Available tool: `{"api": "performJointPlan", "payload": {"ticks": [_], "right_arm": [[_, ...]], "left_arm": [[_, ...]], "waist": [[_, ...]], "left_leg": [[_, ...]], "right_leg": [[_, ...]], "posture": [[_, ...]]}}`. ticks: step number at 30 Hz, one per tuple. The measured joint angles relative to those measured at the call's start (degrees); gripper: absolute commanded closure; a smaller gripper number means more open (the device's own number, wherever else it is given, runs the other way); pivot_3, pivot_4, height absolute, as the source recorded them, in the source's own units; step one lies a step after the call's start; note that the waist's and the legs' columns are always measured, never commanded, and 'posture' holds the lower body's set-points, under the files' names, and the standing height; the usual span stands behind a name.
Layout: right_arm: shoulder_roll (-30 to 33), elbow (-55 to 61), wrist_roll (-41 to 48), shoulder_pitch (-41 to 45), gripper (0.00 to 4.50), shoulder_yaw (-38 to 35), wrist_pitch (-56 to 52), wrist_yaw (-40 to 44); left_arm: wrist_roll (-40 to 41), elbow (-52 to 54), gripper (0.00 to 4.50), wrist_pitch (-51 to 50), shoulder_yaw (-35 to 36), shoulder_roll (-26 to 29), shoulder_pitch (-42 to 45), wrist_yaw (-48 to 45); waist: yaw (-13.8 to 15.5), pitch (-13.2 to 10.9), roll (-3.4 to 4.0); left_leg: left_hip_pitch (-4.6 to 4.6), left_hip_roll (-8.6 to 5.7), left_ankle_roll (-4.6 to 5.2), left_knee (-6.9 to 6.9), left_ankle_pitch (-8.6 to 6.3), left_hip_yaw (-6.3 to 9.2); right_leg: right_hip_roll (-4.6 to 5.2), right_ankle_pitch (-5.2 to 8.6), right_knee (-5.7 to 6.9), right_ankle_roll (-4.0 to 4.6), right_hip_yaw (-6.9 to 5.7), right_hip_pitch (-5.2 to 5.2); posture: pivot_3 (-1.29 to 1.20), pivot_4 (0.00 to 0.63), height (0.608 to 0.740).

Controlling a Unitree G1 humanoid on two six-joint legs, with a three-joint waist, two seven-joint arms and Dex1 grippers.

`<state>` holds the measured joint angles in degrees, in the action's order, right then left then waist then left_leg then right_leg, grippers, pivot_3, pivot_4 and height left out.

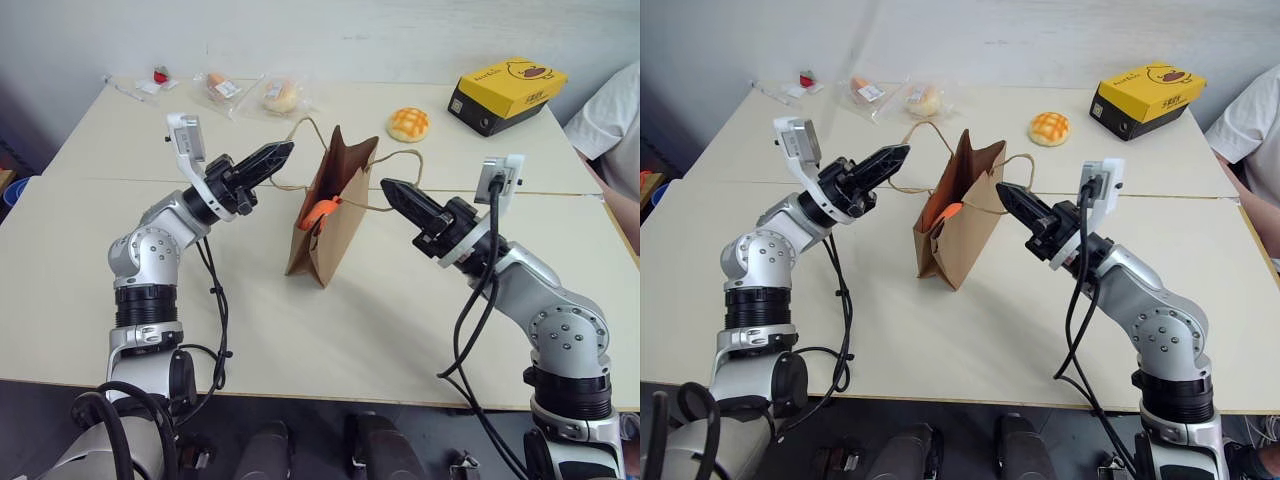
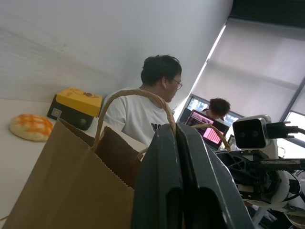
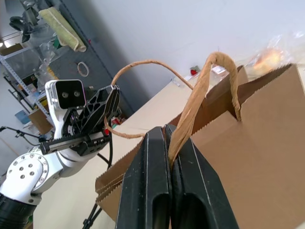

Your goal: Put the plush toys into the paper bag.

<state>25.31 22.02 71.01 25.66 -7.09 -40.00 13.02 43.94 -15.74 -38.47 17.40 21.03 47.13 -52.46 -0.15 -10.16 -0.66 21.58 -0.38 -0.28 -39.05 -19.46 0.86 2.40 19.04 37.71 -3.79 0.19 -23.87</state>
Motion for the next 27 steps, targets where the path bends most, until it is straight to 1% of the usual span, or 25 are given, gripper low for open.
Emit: {"api": "performJointPlan", "payload": {"ticks": [1, 4, 7, 11, 16, 18, 20, 22, 24, 25, 27], "right_arm": [[0.00, 0.05, 0.29, 0.29, 3.53, 0.08, -0.29, 1.11], [-0.04, 0.08, 0.34, 0.44, 2.49, 0.08, -0.43, 2.65], [0.40, 0.08, -0.04, 0.42, 1.46, -0.04, -0.70, 4.06], [2.70, 0.08, 0.10, 0.36, 0.03, -1.18, -1.71, 6.82], [7.25, 0.03, -0.59, -0.62, 0.00, -2.84, -3.01, 11.31], [11.14, 0.08, -5.53, -3.87, 0.00, -2.28, -2.36, 15.41], [13.25, 0.05, -12.81, -6.95, 0.00, -0.62, 0.65, 18.98], [14.01, -0.22, -21.03, -8.90, 0.37, 2.40, 5.28, 21.91], [13.90, -1.13, -28.97, -9.36, 0.89, 6.87, 10.11, 24.30], [13.36, -2.04, -32.06, -9.19, 1.30, 8.97, 11.97, 25.05], [10.00, -4.25, -37.80, -8.37, 1.96, 12.88, 15.52, 25.27]], "left_arm": [[0.37, 0.80, 4.50, -0.46, 0.07, 0.30, -0.53, 0.10], [1.19, 2.56, 3.82, -1.69, 0.12, 0.37, -1.47, 0.97], [1.37, 4.29, 2.89, -2.38, 0.01, 0.52, -2.62, 1.68], [1.56, 4.60, 1.62, -2.84, 0.05, 1.86, -3.23, 2.11], [1.14, 5.29, 0.04, -2.43, -0.15, 4.11, -4.80, 2.10], [-1.24, 6.08, 0.04, 0.09, -0.74, 6.21, -7.37, 1.68], [-4.00, 6.42, 0.04, 2.85, -1.36, 8.63, -10.54, 0.86], [-6.34, 7.51, 0.00, 5.43, -2.53, 10.55, -14.29, -0.30], [-6.77, 12.08, 0.00, 5.87, -3.25, 11.97, -19.42, -1.62], [-6.67, 14.80, 0.00, 5.64, -3.90, 12.35, -21.53, -2.26], [-6.35, 20.59, 0.00, 5.28, -5.20, 12.76, -25.14, -2.79]], "waist": [[-0.03, 0.00, 0.00], [0.04, 0.00, 0.00], [-0.01, 0.00, 0.00], [-0.01, 0.00, 0.00], [-0.08, 0.00, 0.00], [-0.01, 0.00, 0.00], [-0.09, 0.00, 0.00], [-0.14, 0.00, 0.00], [-0.35, 0.00, 0.00], [-0.25, 0.00, 0.00], [-0.16, 0.00, 0.00]], "left_leg": [[0.00, 0.00, 0.00, 0.00, 0.00, 0.00], [0.00, 0.00, 0.01, 0.00, 0.00, 0.01], [0.00, 0.00, 0.01, 0.00, 0.00, 0.01], [0.00, 0.00, 0.01, 0.01, 0.00, 0.01], [-0.01, 0.00, 0.01, 0.05, -0.01, 0.01], [-0.03, 0.00, 0.02, 0.09, -0.01, 0.01], [-0.05, 0.00, 0.02, 0.11, -0.02, -0.03], [-0.06, 0.00, 0.02, 0.12, -0.02, -0.04], [-0.09, 0.00, 0.01, 0.14, -0.02, -0.04], [-0.09, 0.00, 0.01, 0.14, -0.02, -0.03], [-0.10, 0.00, 0.00, 0.12, -0.02, -0.02]], "right_leg": [[0.00, 0.00, 0.00, 0.00, 0.00, 0.01], [0.01, 0.00, -0.01, 0.00, -0.01, 0.02], [0.01, 0.00, -0.01, 0.00, -0.01, 0.01], [0.01, 0.00, -0.01, 0.00, -0.02, 0.01], [0.01, 0.00, -0.04, 0.00, -0.02, 0.01], [0.01, 0.00, -0.09, 0.00, -0.01, 0.03], [0.01, 0.00, -0.10, 0.00, 0.03, 0.03], [0.00, 0.00, -0.17, 0.00, 0.04, 0.02], [0.00, 0.00, -0.18, 0.00, 0.09, 0.02], [0.01, 0.00, -0.20, 0.01, 0.07, 0.02], [0.02, 0.00, -0.25, 0.01, 0.08, 0.03]], "posture": [[0.00, 0.150, 0.740], [0.00, 0.150, 0.740], [0.00, 0.150, 0.740], [0.00, 0.150, 0.740], [0.00, 0.150, 0.740], [0.00, 0.150, 0.740], [0.00, 0.150, 0.740], [0.00, 0.150, 0.740], [0.00, 0.150, 0.740], [0.00, 0.150, 0.740], [0.00, 0.150, 0.740]]}}
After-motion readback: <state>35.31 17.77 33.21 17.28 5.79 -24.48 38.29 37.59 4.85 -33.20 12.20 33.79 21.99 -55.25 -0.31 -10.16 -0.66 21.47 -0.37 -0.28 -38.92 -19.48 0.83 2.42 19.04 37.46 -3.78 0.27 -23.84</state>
